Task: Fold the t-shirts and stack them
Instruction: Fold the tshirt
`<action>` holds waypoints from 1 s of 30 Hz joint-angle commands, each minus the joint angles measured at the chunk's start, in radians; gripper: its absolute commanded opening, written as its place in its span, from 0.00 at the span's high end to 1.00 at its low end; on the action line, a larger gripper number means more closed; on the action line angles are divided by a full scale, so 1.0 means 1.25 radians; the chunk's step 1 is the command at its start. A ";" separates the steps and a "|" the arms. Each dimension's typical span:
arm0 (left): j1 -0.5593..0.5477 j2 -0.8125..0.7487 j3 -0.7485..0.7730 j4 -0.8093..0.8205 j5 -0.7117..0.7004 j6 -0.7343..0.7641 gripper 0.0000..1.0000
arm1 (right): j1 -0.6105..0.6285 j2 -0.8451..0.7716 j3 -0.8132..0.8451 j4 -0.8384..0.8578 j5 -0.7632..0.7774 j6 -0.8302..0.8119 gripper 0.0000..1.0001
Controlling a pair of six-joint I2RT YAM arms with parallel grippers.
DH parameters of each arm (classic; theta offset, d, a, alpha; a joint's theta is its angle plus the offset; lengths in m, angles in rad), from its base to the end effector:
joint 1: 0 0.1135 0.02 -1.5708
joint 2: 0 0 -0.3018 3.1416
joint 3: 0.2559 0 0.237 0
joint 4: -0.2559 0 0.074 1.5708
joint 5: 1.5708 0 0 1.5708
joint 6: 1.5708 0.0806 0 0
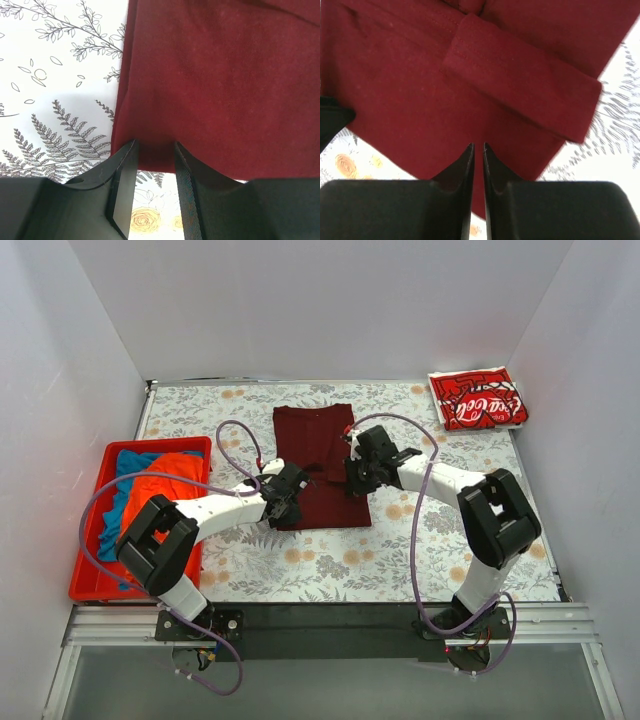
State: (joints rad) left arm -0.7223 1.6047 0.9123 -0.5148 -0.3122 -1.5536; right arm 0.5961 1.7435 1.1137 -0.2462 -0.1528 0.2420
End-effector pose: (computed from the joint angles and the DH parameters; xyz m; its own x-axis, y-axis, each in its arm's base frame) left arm 0.2404 -0.1788 0.1741 -0.5592 -0.7755 -0.2931 -0.6917 0.6313 -0.3507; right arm 0.3166 0.2296 0.2062 -0.7695 -0.2358 -0.5936 -0.4646 0.8443 0.2669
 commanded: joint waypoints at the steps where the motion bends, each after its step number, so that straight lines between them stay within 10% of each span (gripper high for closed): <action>1: -0.004 -0.004 -0.011 0.013 -0.040 -0.013 0.67 | 0.004 0.036 0.009 0.074 -0.014 0.021 0.84; 19: -0.004 -0.053 -0.078 -0.004 -0.001 -0.031 0.68 | -0.036 0.209 0.345 0.118 0.034 0.000 0.82; 30: -0.004 -0.090 -0.088 -0.014 -0.005 -0.035 0.68 | -0.028 0.063 -0.037 0.430 -0.371 0.070 0.80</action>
State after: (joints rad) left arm -0.7231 1.5314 0.8234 -0.4793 -0.3096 -1.5936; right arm 0.5568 1.8561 1.1378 0.1192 -0.4217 0.2863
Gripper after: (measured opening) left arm 0.322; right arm 0.200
